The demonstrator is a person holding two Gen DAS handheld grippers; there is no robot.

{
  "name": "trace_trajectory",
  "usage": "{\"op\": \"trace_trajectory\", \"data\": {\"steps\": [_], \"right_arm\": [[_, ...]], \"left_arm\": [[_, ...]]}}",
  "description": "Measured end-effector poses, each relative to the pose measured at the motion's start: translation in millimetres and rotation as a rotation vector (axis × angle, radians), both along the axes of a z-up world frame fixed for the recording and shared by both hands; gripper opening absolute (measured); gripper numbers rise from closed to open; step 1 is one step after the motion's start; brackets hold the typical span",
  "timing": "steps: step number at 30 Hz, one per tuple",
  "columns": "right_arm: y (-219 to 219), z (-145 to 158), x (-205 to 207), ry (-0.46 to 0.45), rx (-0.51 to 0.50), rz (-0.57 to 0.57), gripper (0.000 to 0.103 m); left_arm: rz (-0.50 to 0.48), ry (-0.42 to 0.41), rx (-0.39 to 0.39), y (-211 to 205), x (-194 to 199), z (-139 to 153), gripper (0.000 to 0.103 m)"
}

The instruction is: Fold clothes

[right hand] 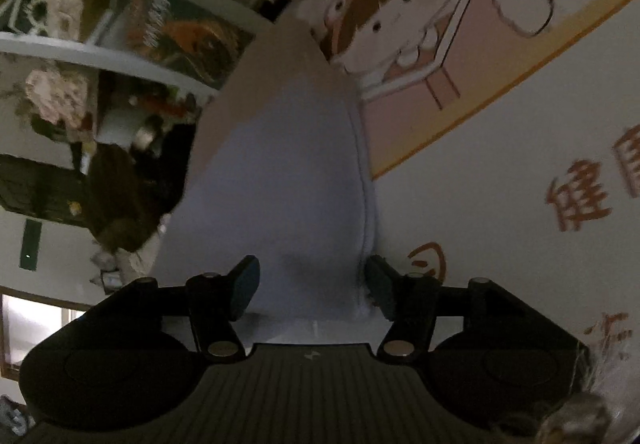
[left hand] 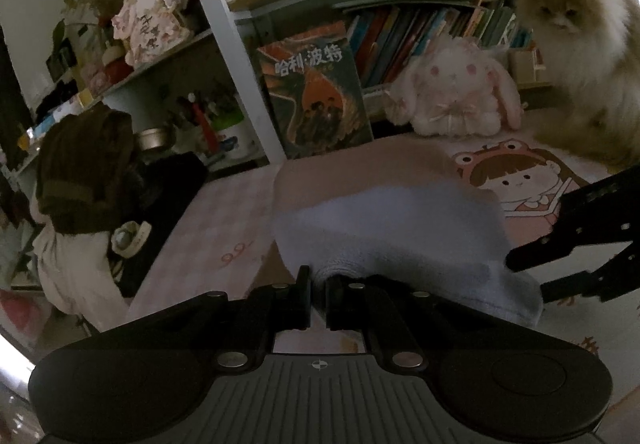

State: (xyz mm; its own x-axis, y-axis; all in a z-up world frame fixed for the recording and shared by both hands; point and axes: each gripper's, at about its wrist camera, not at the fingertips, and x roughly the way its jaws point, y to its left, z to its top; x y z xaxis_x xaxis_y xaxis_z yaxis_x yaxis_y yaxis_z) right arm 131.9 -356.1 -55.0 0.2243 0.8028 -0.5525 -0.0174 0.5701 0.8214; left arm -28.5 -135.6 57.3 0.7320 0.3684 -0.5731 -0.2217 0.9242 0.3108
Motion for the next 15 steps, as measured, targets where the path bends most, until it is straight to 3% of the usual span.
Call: {"op": "trace_trajectory", "data": {"steps": [3,4,5,7,10,13,15], "right_arm": [[9.8,-10.9,5.9,0.038,0.042,0.022,0.056],[11.9,-13.3,8.3,0.053,0.05,0.024,0.046],[13.7,-16.2,10.8,0.07,0.044,0.032,0.025],[10.4,-17.4,13.9,0.081,0.089,0.051,0.009],[-9.0,-0.1,17.8,0.042,0.285,0.032,0.007],[-31.4,35.4,29.0,-0.022,0.541,0.0,0.007],[-43.7,73.2,38.9,-0.121,0.662,-0.006,0.006]], "left_arm": [[0.008,0.007,0.0,2.0,-0.4,-1.6,0.005],[0.011,0.009,0.0,2.7,-0.5,-2.2,0.005],[0.009,-0.003,-0.001,3.4,-1.1,1.2,0.005],[0.001,-0.048,-0.003,5.1,-3.0,13.8,0.005],[-0.012,-0.115,-0.006,7.6,-5.7,32.7,0.004],[-0.025,-0.182,-0.008,10.1,-8.5,51.5,0.004],[-0.055,-0.245,-0.01,7.5,-11.4,68.8,0.004]]}}
